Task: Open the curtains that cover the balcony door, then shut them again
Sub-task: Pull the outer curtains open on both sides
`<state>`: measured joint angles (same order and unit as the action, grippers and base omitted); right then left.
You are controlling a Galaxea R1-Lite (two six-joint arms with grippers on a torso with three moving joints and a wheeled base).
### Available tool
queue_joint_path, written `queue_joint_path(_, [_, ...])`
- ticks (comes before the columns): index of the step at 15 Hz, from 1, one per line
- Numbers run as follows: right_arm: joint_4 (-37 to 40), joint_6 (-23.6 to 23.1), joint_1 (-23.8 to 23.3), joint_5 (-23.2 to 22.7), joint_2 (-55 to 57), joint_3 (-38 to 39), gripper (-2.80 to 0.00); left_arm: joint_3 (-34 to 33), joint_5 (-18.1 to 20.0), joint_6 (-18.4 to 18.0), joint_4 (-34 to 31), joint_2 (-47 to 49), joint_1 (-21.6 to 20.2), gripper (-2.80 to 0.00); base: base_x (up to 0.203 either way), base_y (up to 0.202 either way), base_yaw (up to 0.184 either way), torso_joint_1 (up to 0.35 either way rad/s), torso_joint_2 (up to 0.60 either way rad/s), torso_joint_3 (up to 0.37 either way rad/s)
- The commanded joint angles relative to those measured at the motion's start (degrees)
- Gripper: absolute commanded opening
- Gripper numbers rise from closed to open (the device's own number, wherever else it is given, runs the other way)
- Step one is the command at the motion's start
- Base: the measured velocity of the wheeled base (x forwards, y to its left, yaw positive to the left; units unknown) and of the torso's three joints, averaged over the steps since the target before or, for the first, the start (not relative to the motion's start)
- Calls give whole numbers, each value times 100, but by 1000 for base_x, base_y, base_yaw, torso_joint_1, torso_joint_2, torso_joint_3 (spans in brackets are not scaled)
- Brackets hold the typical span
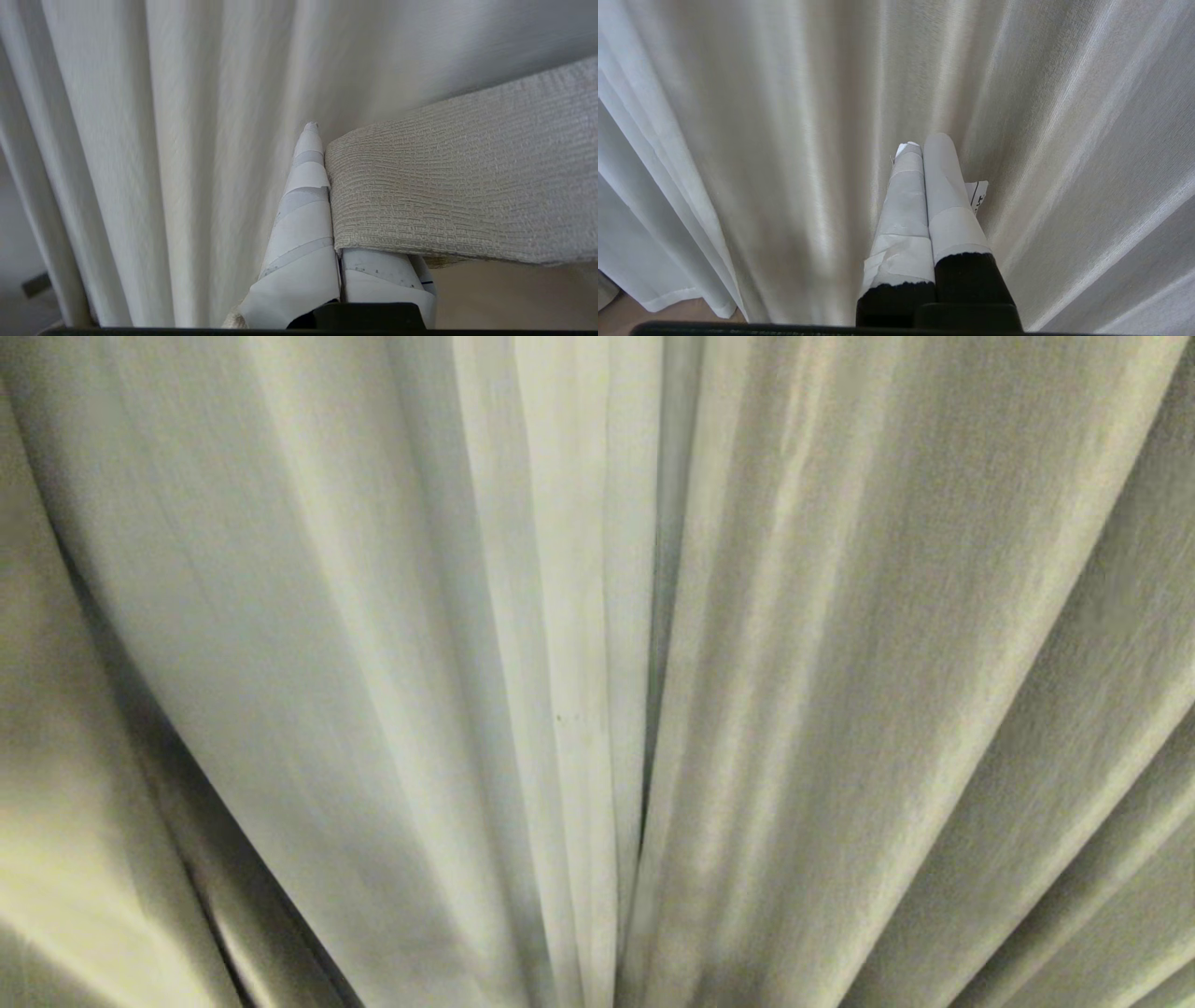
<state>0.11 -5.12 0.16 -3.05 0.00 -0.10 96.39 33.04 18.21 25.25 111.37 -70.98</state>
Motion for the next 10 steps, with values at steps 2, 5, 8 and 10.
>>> queue_joint_path(2, [1,-7,2,-3,9,1,-280,-40,19,19,2,-463,100,-280,0,0,0,0,0,0])
queue_joint_path(5, [-1,-7,2,-3,9,1,-280,-78,137,33,-168,-774,260,-280,0,0,0,0,0,0])
queue_joint_path(8, [-2,-7,2,-3,9,1,-280,-363,382,46,-309,-1173,719,-280,0,0,0,0,0,0])
queue_joint_path(10, [7,-7,2,-3,9,1,-280,-812,398,84,-317,-1549,1008,-280,0,0,0,0,0,0])
